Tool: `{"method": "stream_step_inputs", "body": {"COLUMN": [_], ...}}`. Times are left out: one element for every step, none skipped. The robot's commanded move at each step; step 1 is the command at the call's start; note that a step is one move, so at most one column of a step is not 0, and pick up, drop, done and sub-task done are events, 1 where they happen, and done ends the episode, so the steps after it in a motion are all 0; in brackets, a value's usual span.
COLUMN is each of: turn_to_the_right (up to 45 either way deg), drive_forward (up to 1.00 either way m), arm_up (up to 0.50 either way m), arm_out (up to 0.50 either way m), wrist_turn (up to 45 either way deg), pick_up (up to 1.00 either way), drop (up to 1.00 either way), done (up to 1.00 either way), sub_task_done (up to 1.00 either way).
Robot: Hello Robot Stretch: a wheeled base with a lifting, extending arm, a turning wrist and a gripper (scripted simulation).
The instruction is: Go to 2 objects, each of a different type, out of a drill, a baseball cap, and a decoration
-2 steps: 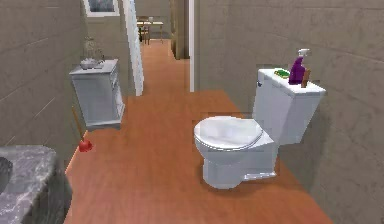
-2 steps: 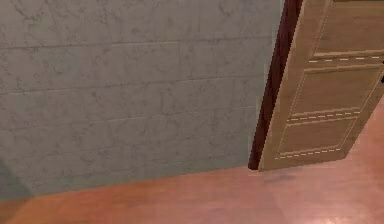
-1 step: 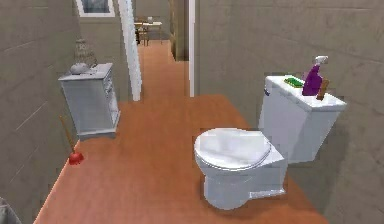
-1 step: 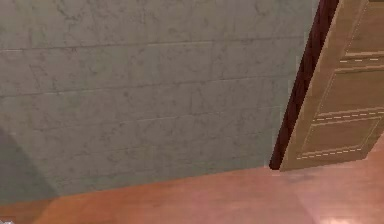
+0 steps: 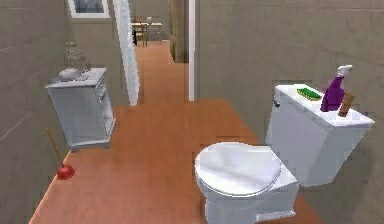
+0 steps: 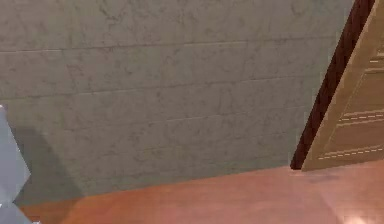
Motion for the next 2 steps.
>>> {"method": "stream_step_inputs", "body": {"turn_to_the_right": [45.0, 45.0], "drive_forward": [0.0, 0.0], "arm_up": [0.0, 0.0], "arm_out": [0.0, 0.0], "wrist_turn": [0.0, 0.0], "pick_up": [0.0, 0.0], "drop": [0.0, 0.0], "done": [0.0, 0.0], "sub_task_done": [0.0, 0.0]}}
